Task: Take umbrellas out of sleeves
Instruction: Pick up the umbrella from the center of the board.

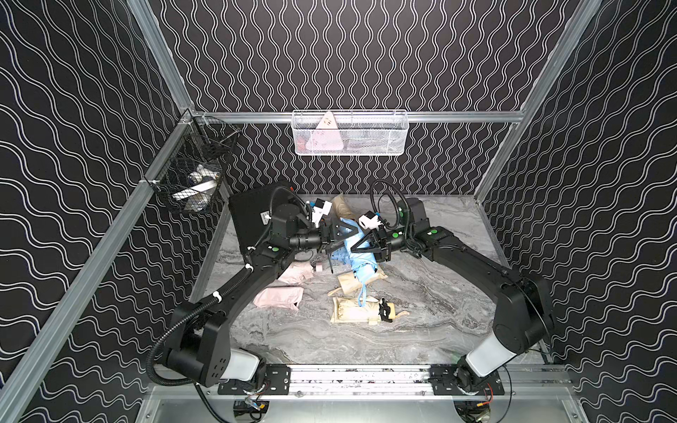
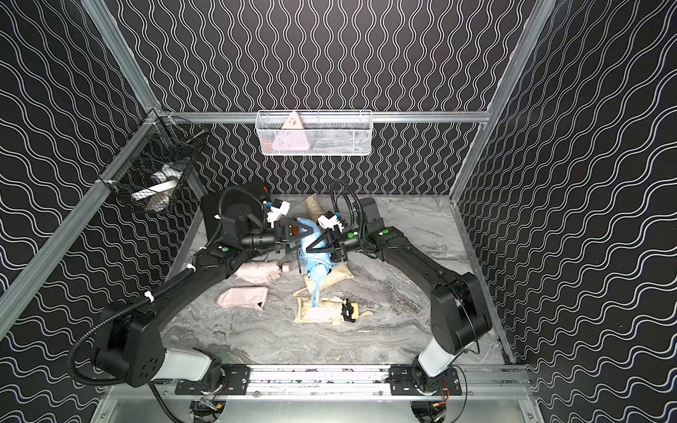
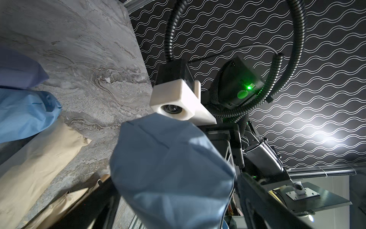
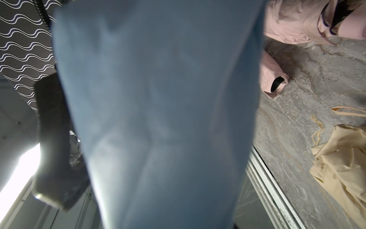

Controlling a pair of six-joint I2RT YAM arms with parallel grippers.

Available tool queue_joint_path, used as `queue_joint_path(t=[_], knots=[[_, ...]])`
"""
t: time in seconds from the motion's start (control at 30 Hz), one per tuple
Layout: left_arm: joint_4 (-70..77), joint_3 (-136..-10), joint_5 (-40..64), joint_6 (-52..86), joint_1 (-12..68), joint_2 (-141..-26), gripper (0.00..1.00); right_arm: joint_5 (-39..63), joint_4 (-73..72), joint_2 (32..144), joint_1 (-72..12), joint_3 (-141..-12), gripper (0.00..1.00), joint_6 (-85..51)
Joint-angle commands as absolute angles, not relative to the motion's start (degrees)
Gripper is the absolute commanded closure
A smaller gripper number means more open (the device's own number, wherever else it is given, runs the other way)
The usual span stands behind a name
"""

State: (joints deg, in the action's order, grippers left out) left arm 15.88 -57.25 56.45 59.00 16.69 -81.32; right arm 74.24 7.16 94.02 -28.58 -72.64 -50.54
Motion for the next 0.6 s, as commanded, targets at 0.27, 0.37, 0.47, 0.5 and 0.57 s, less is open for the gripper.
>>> queue_joint_path(t=[0.27, 0.37, 0.47, 0.5, 0.57], knots=[[26.1, -55.7, 59.4, 65.5, 16.7, -82.8, 0.2, 75.4, 3.8, 95.1, -29.1, -73.1, 0.64, -51.1], [26.2, -55.5, 59.4, 65.6, 16.7, -83.0, 0.25, 75.2, 5.2, 95.6, -29.2, -73.7, 0.64, -50.0], [27.4, -55.0, 59.7, 66.5, 16.7, -83.1, 0.29, 75.1, 6.1, 95.8, -29.2, -74.0, 0.63, -49.3], [28.0, -54.9, 59.8, 66.7, 16.7, -83.2, 0.31, 75.1, 6.1, 95.8, -29.2, -74.0, 0.63, -49.3], [29.3, -54.4, 59.9, 67.7, 16.7, -83.4, 0.39, 75.1, 6.3, 95.9, -29.2, -74.1, 0.63, -49.1]])
